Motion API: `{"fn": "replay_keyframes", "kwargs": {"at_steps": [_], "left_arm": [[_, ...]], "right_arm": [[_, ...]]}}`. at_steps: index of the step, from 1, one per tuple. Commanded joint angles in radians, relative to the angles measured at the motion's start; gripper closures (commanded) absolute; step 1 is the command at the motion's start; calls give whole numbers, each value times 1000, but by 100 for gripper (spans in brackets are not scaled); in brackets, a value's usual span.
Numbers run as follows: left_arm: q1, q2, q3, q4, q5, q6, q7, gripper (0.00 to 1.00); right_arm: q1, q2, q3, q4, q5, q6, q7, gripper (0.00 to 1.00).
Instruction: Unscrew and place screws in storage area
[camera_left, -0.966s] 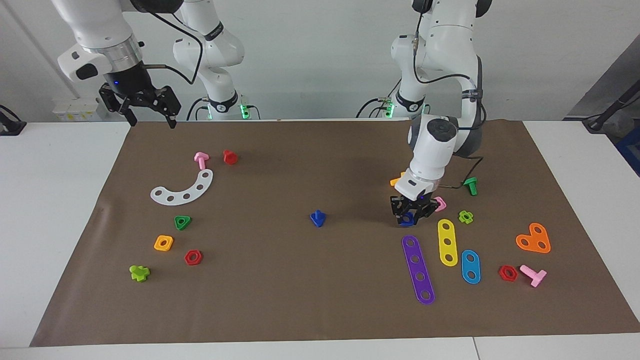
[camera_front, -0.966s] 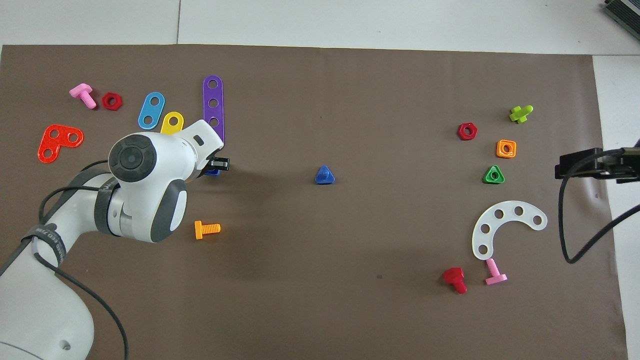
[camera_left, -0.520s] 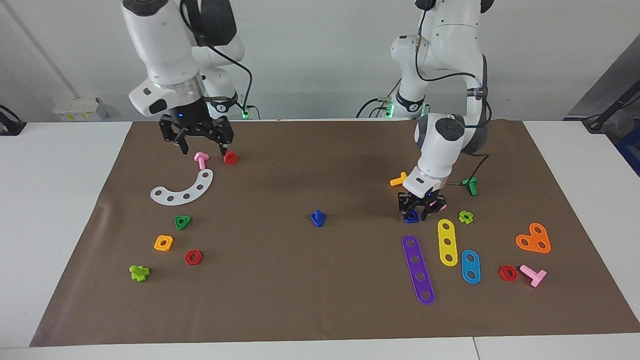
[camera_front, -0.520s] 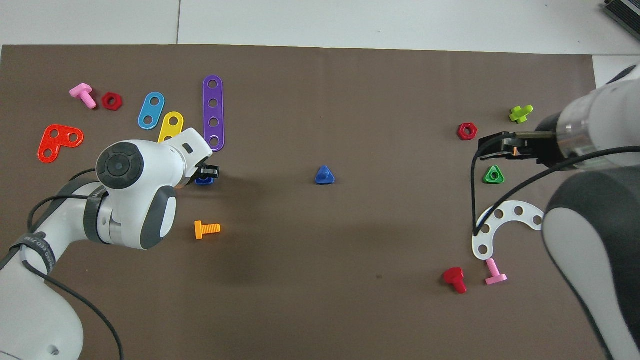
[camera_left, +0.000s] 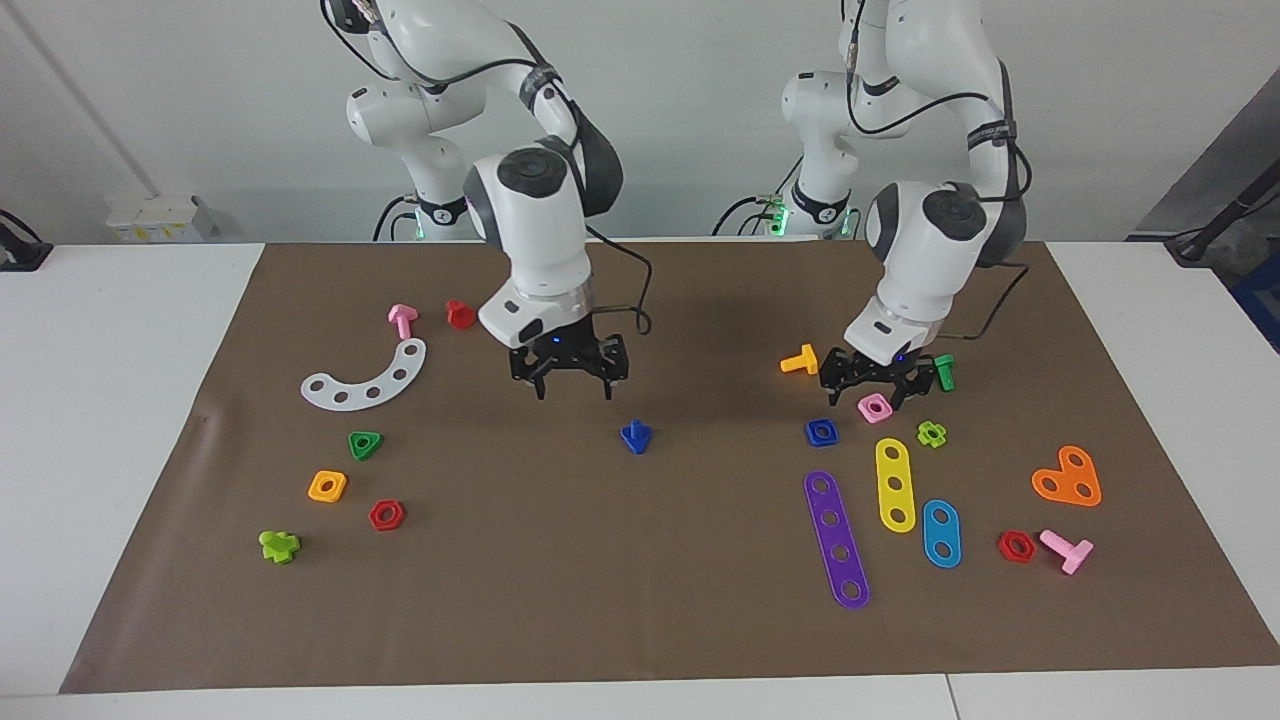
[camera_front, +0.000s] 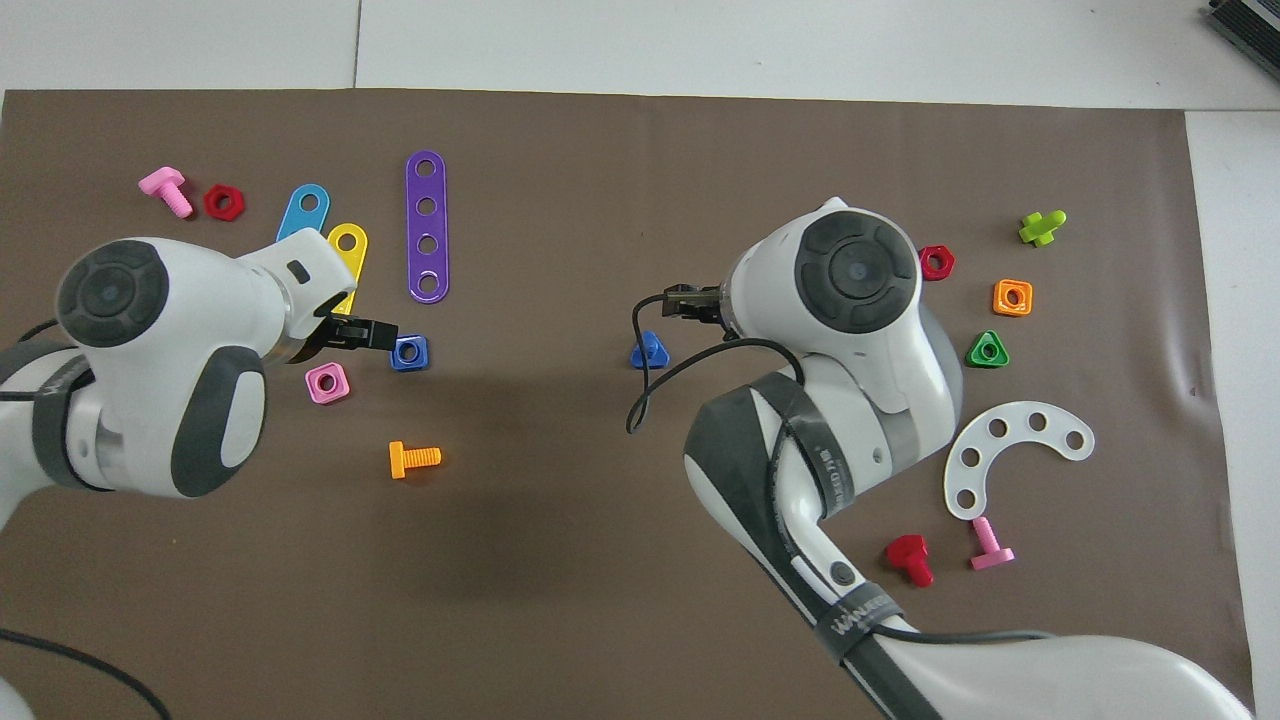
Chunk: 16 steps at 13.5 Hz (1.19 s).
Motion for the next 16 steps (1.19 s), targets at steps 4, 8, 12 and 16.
{"fn": "replay_keyframes", "kwargs": {"at_steps": [4,8,12,16], "left_arm": [[112,-41,-3,320,19,-403,114,0],[179,-12,-3,577,24,-619,188,0],[175,-58,-5,592,38,-701,193,0],[179,-107,-5,485,39,-675,190,0]], "right_arm": [[94,144,-7,15,-17,133,61,0],[96,173,-7,4,-30,158,58,3],[88,175,-7,1,-32,158,52,38],[86,178,-7,-5,-32,156,52,65]]}}
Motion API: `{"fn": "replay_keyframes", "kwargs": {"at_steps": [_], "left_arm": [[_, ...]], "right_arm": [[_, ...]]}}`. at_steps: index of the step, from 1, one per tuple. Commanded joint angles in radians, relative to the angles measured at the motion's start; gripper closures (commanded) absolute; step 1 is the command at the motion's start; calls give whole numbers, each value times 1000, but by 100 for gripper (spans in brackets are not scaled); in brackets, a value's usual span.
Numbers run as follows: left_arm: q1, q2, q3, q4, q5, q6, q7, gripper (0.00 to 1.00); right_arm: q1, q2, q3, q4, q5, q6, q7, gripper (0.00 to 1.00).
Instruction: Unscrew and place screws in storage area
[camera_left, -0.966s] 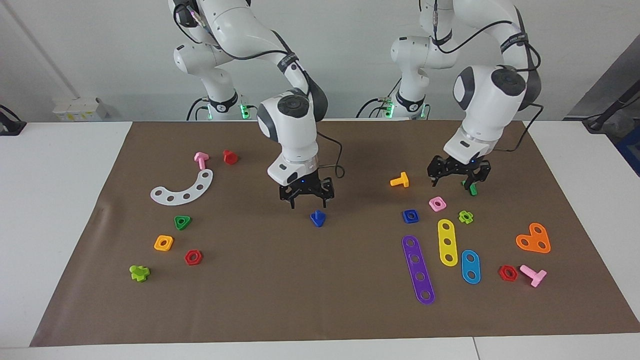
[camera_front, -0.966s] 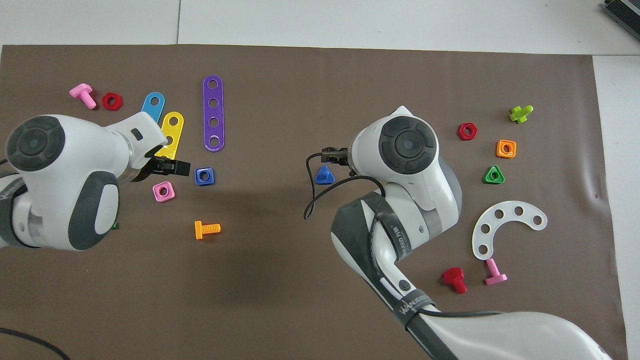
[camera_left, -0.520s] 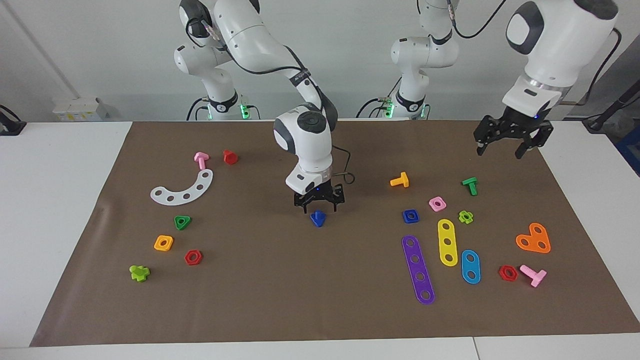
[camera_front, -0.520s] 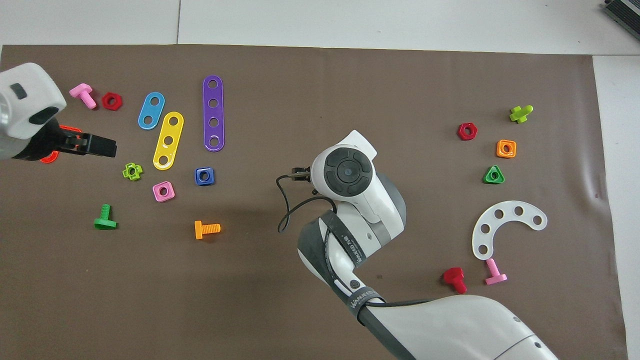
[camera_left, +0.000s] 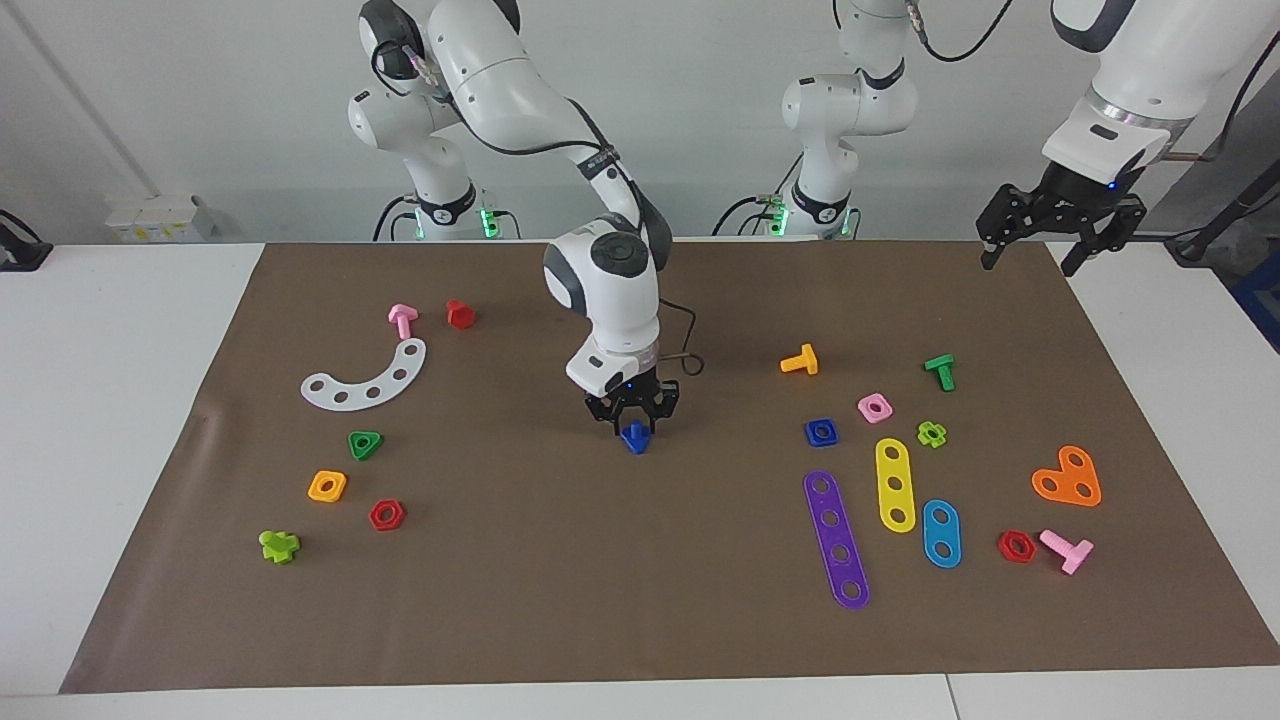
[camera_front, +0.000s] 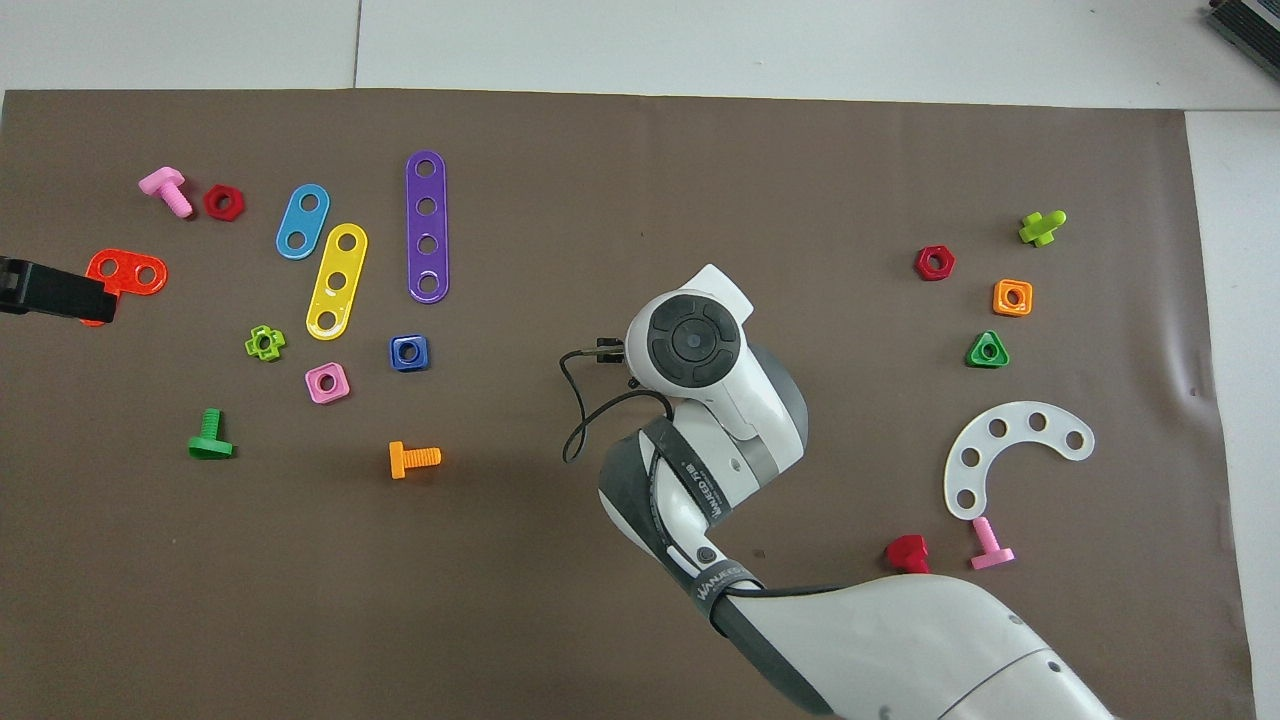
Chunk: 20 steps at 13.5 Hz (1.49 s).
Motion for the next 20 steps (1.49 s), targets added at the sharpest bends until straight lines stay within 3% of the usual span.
{"fn": "replay_keyframes", "kwargs": {"at_steps": [1,2,3,7,10,14,17,20], "left_arm": [[7,-43,-4,-54,24,-1,9,0],[7,-45,-4,-55,24,-2,9,0],[7,-45,-4,-55,24,-2,9,0],[7,-45,-4,-55,22,-4,3,0],[7,-45,-4,-55,22,-7,3,0],[7,-45,-4,-55,22,-7,3,0],[7,-45,-4,-55,22,-6,3,0],[7,-45,-4,-55,22,-7,3,0]], "right_arm": [[-6,5,4,-4,-21,13,12,70],[-6,5,4,-4,-21,4,11,97],[-4,4,4,-2,-24,1,11,100],[-18,-22,-2,43,-27,-92,2,100],[-106,-169,-1,39,-21,-211,-75,100],[-289,-285,1,-36,-5,-288,-309,100],[-392,-332,1,-183,30,-185,-476,100],[-472,-348,1,-393,31,66,-579,100]]}}
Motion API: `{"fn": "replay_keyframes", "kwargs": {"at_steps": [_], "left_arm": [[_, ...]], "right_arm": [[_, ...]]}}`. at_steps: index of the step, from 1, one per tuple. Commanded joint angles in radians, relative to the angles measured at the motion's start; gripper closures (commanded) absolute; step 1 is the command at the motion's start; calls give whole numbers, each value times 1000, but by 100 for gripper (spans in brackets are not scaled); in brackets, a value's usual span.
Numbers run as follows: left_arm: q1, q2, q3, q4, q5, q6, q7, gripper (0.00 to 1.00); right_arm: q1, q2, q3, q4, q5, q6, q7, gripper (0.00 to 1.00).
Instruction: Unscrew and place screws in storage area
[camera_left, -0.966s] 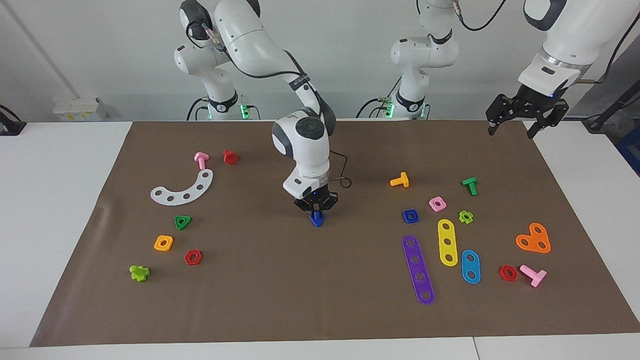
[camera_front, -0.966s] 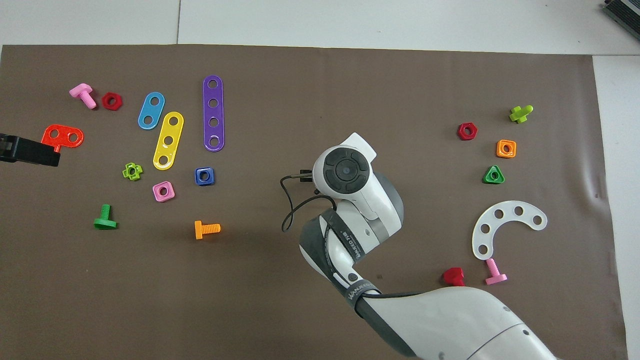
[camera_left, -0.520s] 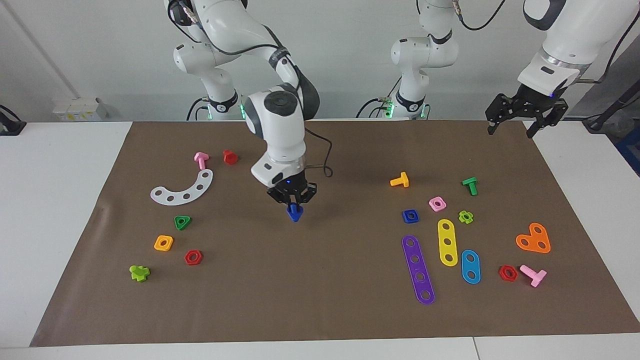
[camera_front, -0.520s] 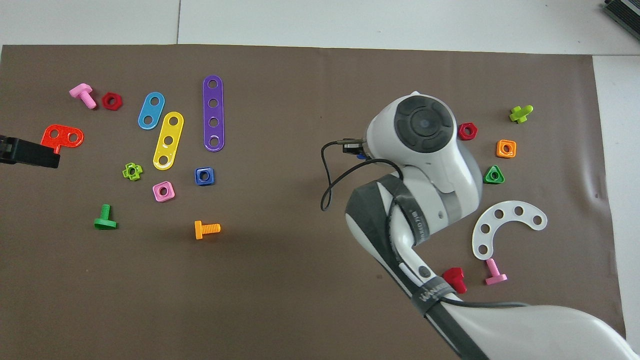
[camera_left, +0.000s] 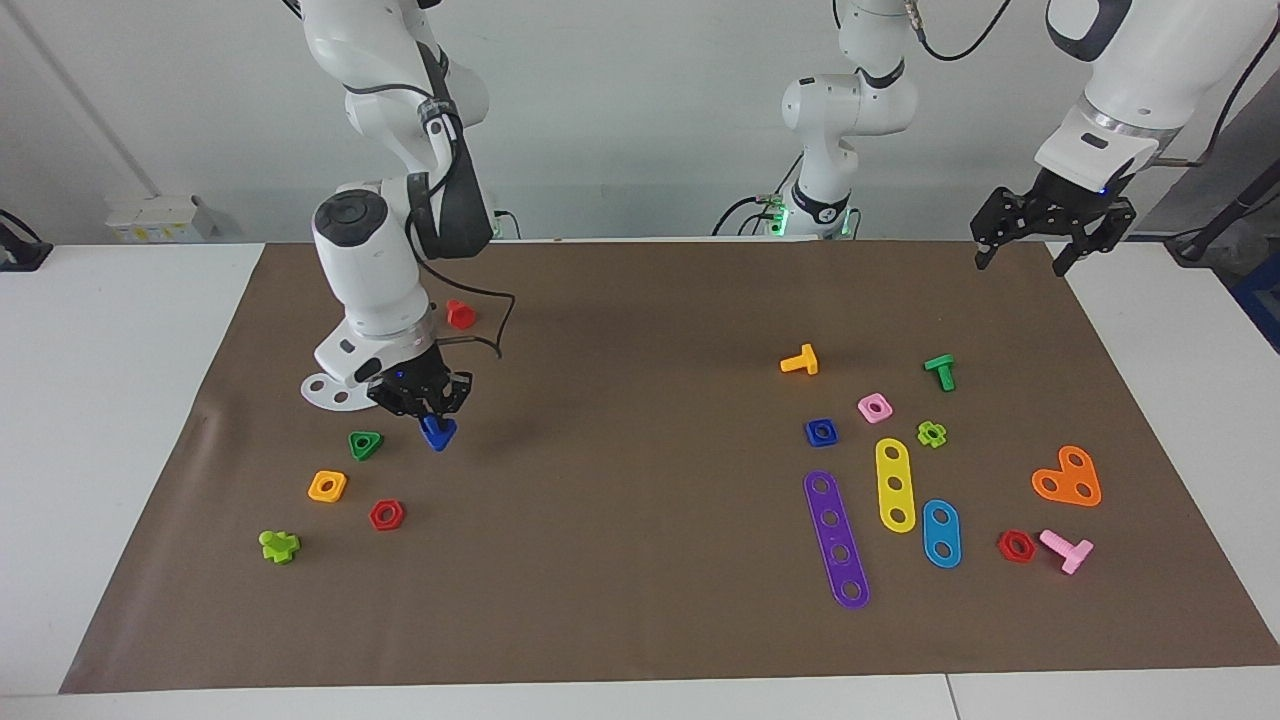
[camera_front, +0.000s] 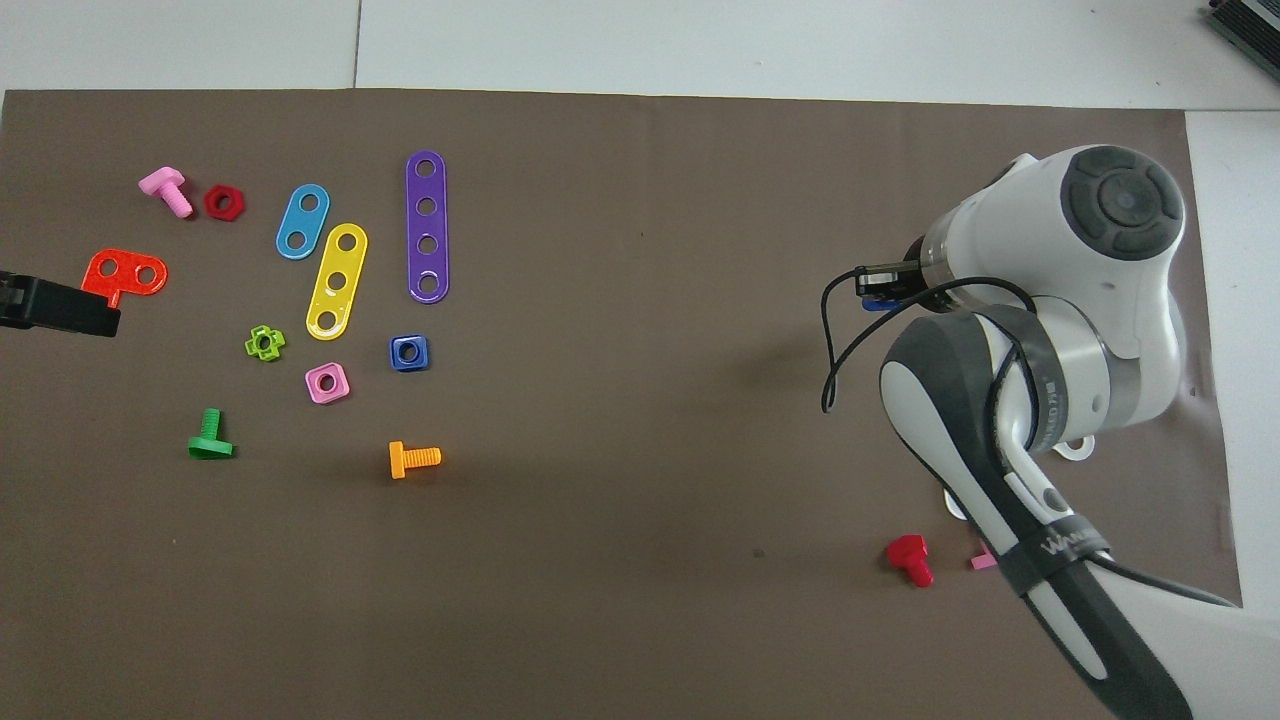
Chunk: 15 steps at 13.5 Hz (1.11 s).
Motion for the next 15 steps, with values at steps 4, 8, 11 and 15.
{"fn": "replay_keyframes", "kwargs": {"at_steps": [4,8,11,15], "left_arm": [[7,-26,-7,-26,21,-7,3,0],[7,-26,-7,-26,21,-7,3,0],[7,-26,-7,-26,21,-7,3,0],[7,-26,-7,-26,21,-7,3,0]], "right_arm": [[-81,-20,18,-216,21,238,-90,100],[-73,-6,18,-199,21,230,-57,0],[-69,-42,15,-99,22,140,-38,0],[-79,-88,9,144,5,-191,-15,0]]}}
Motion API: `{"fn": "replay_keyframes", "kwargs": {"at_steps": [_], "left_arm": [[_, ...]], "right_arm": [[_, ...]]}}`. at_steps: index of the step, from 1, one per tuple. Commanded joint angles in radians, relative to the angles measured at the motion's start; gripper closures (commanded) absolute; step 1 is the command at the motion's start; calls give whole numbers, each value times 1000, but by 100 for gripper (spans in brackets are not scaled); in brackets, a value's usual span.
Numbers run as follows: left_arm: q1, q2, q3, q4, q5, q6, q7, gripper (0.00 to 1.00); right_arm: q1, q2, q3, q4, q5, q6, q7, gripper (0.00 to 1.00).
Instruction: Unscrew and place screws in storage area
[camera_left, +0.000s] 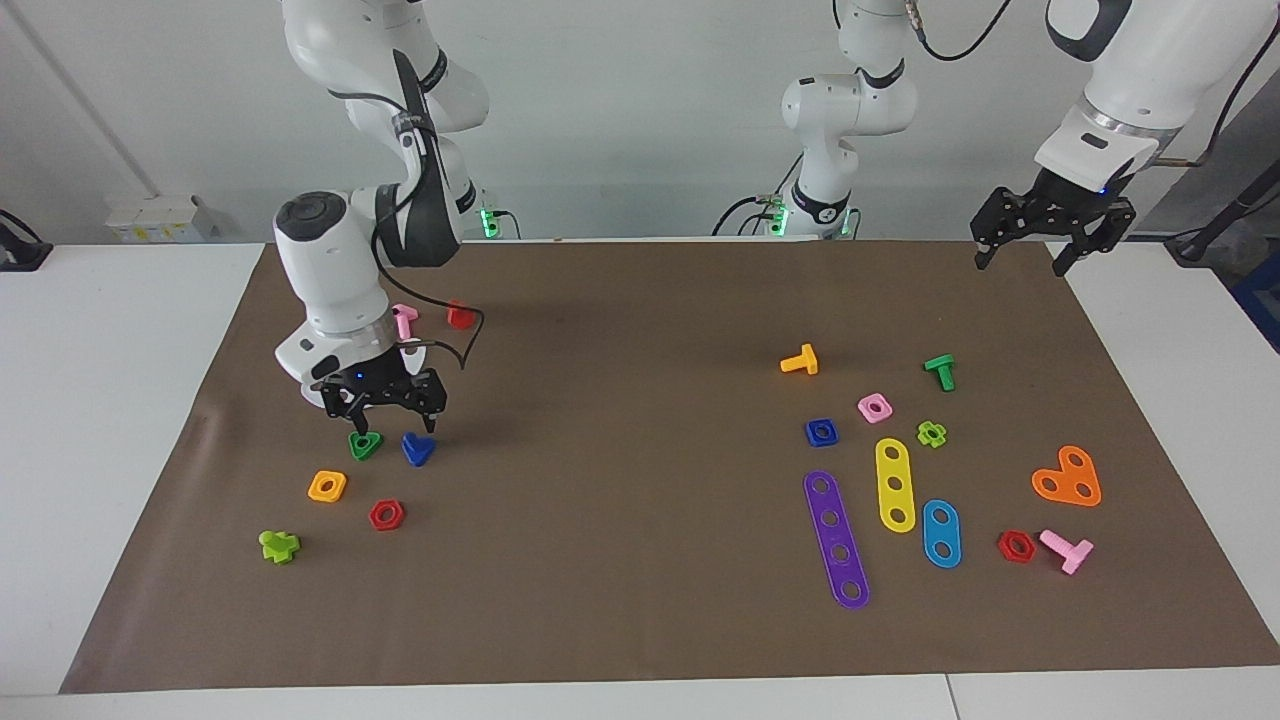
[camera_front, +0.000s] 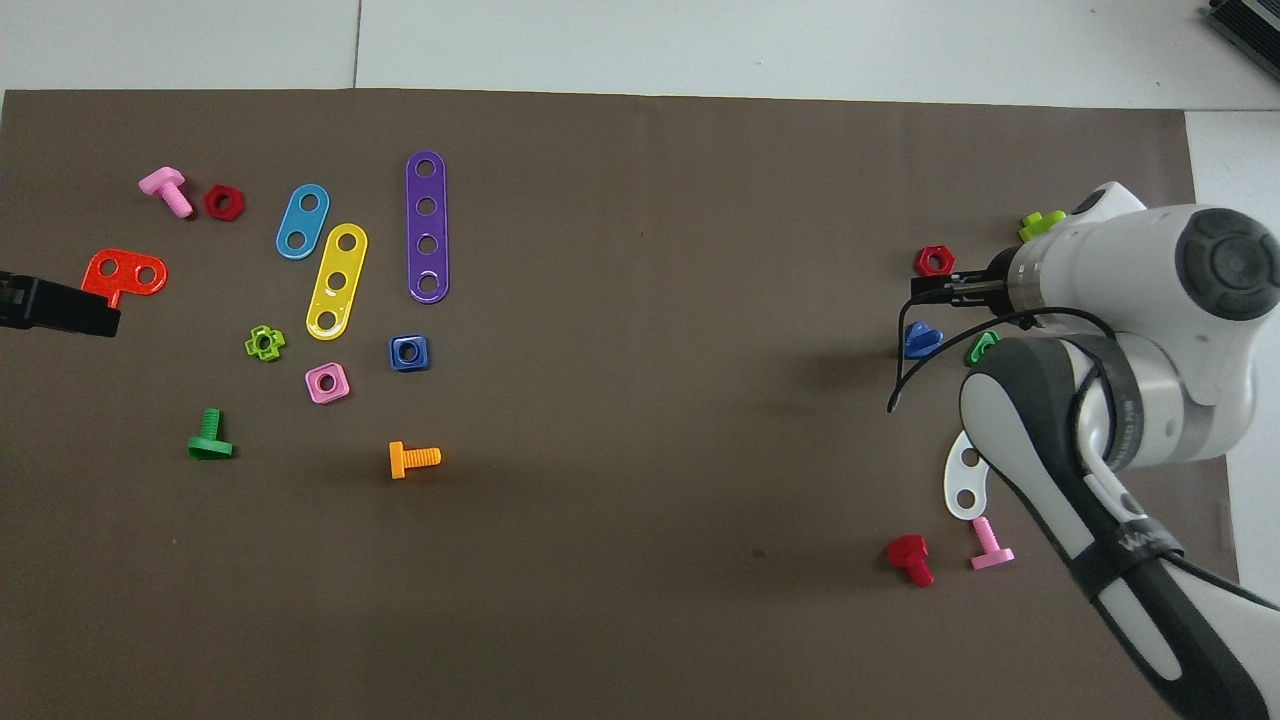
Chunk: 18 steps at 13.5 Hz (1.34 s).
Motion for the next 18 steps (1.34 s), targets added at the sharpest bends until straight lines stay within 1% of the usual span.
{"fn": "replay_keyframes", "kwargs": {"at_steps": [1,4,6,7,8,9,10,13,15,17,18], "left_arm": [[7,-26,-7,-25,21,-7,3,0],[7,-26,-7,-25,21,-7,3,0],[7,-26,-7,-25,21,-7,3,0],[7,-26,-7,-25,21,-7,3,0],[7,-26,-7,-25,21,-7,3,0],[7,-26,-7,-25,21,-7,3,0],[7,-26,-7,-25,21,-7,3,0],[7,-26,-7,-25,21,-5,3,0],[7,-26,-7,-25,21,-7,3,0],[7,-26,-7,-25,21,-7,3,0],[7,-26,-7,-25,21,-7,3,0]], "right_arm": [[-17,-32,1,151,1,-205,14,0],[-25,-96,-27,282,-18,-423,11,0],[-51,-105,-34,388,-17,-601,9,0],[-72,-110,-34,409,-14,-667,9,0],[-104,-130,-39,394,-2,-703,8,0],[-141,-147,-39,371,0,-720,1,0],[-154,-155,-39,356,0,-721,3,0],[-148,-158,-37,351,-9,-720,0,0],[-146,-158,-28,386,-14,-731,-31,0],[-142,-149,-25,431,-6,-773,-37,0],[-140,-147,-24,434,-2,-778,-37,0]]}}
